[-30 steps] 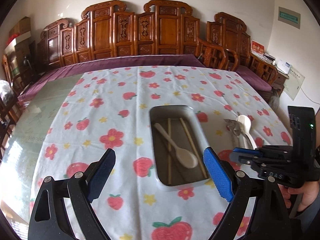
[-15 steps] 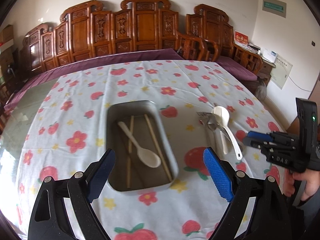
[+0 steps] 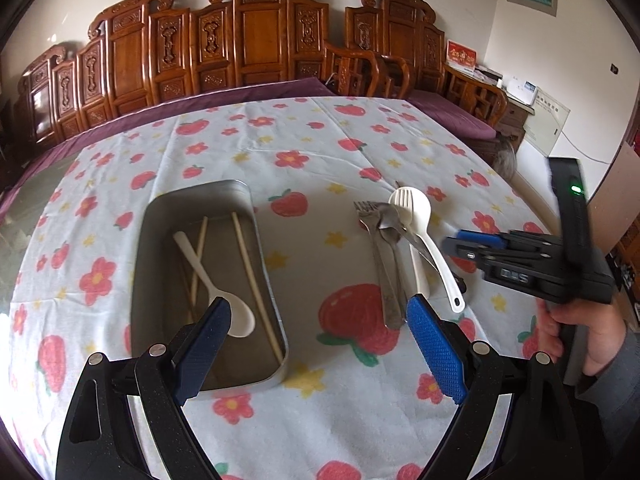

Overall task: Organize utensils
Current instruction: 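Move the right gripper back toward the remaining forks and spoons, then grasp a white plastic spoon with the right gripper and lift it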

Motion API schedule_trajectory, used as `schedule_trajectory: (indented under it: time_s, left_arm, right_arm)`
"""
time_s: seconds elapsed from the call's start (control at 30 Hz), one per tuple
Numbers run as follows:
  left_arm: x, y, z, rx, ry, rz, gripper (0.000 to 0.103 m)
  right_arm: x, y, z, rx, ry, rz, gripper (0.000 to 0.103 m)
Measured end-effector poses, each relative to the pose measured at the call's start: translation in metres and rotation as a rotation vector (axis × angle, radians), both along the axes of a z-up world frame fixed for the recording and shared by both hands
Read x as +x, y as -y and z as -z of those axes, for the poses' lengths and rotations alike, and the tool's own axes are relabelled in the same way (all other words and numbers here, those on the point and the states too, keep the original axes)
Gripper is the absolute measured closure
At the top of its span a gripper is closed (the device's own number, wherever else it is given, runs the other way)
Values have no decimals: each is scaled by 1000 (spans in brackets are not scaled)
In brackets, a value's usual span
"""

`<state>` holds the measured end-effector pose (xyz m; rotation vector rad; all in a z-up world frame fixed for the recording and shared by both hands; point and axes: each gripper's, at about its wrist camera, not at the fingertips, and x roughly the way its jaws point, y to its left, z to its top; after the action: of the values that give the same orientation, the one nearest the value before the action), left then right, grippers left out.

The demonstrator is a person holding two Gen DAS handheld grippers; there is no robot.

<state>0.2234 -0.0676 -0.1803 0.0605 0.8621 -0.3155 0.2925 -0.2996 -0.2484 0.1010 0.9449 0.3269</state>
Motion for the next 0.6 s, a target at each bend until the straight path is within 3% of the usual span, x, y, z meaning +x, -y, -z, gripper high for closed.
schedule_trajectory:
  time_s: [0.3, 0.47, 0.6]
  left_arm:
    - [-2, 12, 9, 15, -15, 15, 17]
    - [2, 18, 13, 16, -23, 15, 17]
    - [3, 23, 15, 24, -27, 19, 17]
  right_arm:
    - [17, 5, 22, 62, -53, 23, 68]
    - [16, 5, 23, 107, -68, 8, 88]
    - [15, 11, 22, 132, -79, 19, 93]
